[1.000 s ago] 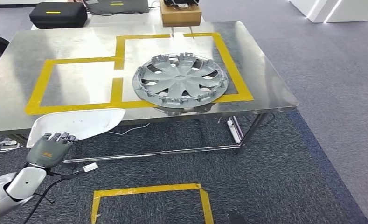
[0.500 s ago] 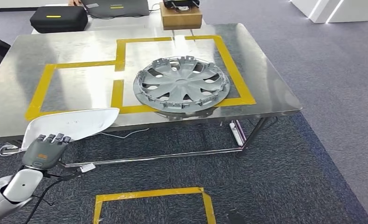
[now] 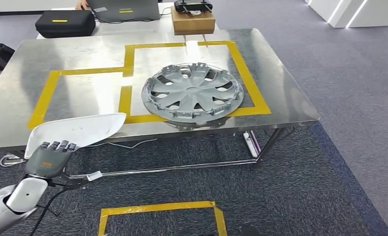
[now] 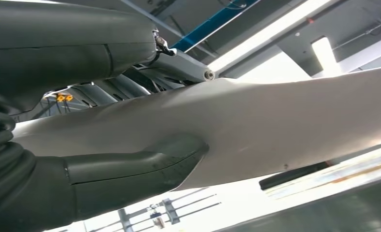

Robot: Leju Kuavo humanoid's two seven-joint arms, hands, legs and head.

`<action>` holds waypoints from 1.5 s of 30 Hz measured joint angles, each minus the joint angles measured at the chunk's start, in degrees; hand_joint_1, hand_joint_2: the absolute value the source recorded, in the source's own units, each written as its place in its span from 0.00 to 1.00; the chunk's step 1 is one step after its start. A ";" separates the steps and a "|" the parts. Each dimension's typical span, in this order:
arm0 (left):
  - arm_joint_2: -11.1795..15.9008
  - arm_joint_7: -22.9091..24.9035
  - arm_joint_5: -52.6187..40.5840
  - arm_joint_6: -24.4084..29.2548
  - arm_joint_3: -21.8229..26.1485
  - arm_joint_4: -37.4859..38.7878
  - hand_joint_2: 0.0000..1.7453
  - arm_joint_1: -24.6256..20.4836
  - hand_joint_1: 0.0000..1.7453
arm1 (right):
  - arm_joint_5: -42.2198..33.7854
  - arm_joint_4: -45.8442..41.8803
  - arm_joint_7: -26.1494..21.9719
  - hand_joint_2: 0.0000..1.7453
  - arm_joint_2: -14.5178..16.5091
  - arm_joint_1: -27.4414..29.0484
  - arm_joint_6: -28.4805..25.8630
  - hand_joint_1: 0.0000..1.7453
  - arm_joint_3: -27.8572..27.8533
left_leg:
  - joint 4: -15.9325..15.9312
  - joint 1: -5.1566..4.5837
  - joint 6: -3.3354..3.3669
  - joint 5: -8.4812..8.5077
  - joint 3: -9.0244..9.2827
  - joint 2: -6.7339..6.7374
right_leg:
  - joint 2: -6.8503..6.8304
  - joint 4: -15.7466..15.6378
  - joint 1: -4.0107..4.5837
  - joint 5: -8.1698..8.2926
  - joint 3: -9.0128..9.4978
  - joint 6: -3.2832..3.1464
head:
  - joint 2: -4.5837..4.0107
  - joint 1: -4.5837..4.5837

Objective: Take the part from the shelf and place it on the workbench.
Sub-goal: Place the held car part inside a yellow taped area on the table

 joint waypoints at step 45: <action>-1.49 -4.74 -0.02 0.33 3.88 -0.97 1.00 3.12 1.00 | -0.33 -0.02 0.19 0.00 0.26 -0.54 -0.06 0.00 -0.02 | 16.40 2.02 -6.28 -2.65 -13.68 0.97 | -0.56 -16.50 -2.15 3.54 12.02 -2.00 | 0.00 -0.04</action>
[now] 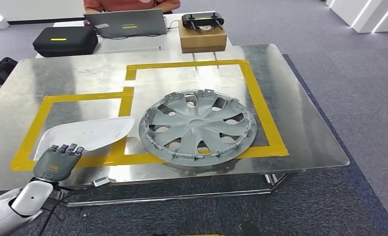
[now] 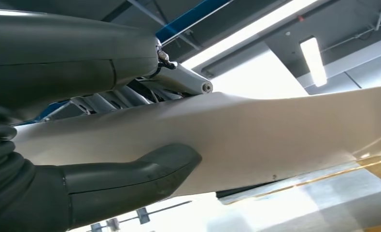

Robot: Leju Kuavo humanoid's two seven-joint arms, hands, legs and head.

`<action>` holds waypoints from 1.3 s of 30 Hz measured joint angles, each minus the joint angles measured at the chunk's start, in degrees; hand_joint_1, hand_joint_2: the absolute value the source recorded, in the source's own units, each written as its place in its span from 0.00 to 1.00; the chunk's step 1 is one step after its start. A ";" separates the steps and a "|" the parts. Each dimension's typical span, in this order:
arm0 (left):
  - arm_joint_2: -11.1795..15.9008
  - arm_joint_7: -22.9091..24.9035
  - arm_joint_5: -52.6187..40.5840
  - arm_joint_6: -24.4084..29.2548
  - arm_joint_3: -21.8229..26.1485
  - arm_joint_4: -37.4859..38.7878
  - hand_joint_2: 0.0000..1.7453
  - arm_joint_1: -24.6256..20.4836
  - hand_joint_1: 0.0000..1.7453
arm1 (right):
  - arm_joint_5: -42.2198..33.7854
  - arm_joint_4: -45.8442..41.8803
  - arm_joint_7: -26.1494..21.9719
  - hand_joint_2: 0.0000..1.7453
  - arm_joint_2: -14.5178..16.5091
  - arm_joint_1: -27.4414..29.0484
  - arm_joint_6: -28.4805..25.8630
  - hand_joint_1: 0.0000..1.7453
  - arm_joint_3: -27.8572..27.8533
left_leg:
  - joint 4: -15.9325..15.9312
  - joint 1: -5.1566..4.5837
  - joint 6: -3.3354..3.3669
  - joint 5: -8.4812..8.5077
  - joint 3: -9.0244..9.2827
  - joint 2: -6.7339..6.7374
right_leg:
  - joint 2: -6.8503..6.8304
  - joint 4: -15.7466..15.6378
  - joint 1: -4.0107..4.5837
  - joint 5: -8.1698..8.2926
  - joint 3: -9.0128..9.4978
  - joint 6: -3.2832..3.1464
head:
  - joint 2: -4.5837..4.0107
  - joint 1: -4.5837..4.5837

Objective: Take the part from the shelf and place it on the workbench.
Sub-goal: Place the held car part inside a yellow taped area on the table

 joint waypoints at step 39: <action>2.14 -4.40 0.00 0.25 6.09 -5.04 1.00 5.00 1.00 | -0.16 0.00 -0.92 0.00 -0.02 -0.32 -0.27 0.00 0.02 | -14.64 0.51 0.60 5.23 9.52 0.40 | -0.13 0.11 0.22 -0.12 -1.60 1.89 | 0.00 -0.39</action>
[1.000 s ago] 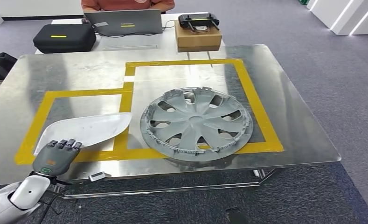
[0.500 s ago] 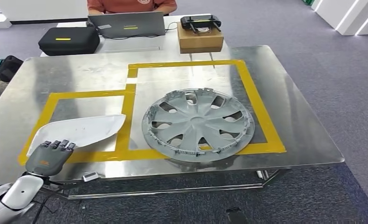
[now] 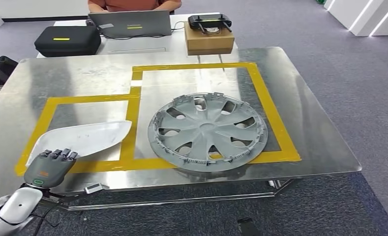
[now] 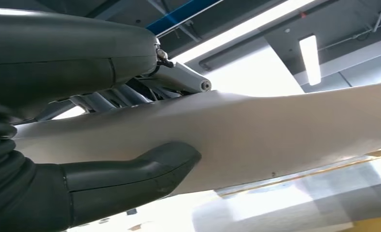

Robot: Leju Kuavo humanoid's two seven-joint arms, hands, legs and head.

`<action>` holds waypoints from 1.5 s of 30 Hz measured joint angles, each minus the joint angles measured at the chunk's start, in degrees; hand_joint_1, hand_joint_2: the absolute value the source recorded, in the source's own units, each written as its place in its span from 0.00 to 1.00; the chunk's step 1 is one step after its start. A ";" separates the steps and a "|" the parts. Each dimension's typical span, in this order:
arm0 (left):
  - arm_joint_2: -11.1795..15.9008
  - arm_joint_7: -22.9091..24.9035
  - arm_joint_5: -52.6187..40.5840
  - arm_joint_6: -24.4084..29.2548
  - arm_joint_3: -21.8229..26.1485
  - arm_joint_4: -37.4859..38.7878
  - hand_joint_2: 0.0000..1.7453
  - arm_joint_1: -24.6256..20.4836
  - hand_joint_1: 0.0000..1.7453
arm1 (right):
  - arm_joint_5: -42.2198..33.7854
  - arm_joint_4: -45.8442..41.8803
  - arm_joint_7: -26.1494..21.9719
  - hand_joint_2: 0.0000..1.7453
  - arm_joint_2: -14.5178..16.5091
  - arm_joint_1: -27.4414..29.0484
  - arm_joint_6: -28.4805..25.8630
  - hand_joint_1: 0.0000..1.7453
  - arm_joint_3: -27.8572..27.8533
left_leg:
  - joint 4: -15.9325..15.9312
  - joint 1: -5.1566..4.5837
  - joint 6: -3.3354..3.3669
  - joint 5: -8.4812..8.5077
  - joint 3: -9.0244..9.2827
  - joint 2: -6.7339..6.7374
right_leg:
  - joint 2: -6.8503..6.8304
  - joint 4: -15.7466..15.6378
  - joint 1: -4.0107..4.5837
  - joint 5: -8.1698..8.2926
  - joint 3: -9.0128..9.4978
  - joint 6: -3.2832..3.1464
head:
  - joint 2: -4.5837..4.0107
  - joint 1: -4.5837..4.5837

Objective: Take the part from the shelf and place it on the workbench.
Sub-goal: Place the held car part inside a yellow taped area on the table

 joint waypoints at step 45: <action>-0.63 -2.96 0.00 -0.39 5.45 0.48 0.00 -1.60 0.00 | -0.56 0.00 -0.38 0.00 -0.02 -0.03 0.27 0.00 0.04 | 0.17 0.04 0.77 0.01 -0.13 -0.31 | 0.91 -1.42 0.37 1.21 0.98 0.32 | 0.00 -0.28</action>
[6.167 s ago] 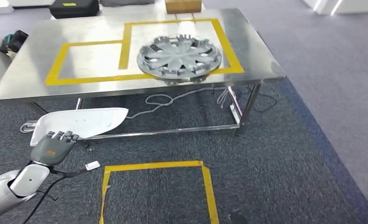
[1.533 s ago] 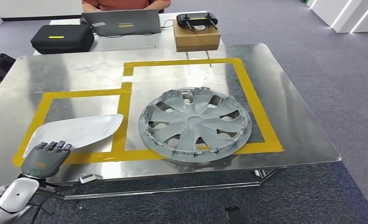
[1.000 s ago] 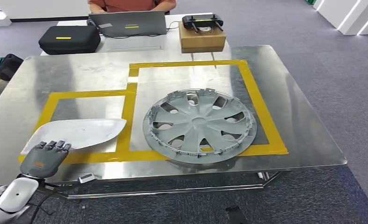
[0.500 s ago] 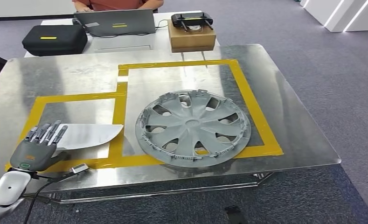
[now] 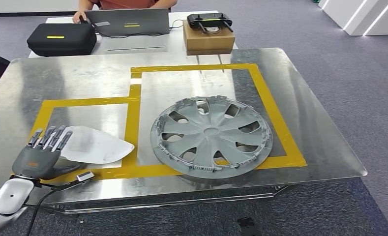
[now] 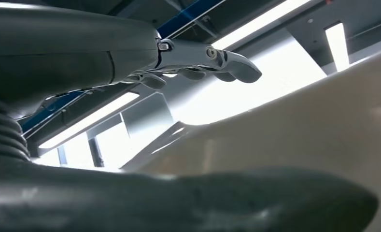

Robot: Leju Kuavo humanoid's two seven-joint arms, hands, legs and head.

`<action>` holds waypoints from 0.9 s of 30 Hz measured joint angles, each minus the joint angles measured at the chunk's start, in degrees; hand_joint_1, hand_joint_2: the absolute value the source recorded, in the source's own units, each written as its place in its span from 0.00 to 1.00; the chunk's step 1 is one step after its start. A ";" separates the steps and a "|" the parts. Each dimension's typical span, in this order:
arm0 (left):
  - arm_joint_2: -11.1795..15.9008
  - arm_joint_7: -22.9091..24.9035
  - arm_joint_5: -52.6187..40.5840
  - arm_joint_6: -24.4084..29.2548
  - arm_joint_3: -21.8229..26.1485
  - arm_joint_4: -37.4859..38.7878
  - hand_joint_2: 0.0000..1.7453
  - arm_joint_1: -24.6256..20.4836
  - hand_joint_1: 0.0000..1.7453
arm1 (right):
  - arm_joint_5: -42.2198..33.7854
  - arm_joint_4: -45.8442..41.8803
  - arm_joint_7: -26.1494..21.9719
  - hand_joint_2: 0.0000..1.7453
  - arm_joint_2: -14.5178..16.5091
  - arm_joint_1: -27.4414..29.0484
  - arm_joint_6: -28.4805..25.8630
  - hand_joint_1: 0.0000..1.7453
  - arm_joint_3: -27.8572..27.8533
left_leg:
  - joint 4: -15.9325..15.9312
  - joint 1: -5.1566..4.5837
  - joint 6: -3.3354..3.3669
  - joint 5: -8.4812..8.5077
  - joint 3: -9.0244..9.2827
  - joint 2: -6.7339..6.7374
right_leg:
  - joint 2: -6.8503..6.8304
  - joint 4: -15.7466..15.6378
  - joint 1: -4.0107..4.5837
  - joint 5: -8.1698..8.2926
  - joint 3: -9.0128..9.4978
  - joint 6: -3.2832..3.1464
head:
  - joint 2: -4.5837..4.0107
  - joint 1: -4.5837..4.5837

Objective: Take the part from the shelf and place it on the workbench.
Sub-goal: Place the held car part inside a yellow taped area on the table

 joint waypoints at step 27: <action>-1.87 -5.00 0.00 -0.01 3.75 1.01 0.00 1.59 0.00 | -0.23 -0.01 0.11 0.00 0.01 0.30 -0.26 0.00 0.04 | -1.10 0.31 0.65 0.34 1.41 0.17 | -0.19 5.53 -0.67 -0.44 -3.75 1.49 | 0.00 0.31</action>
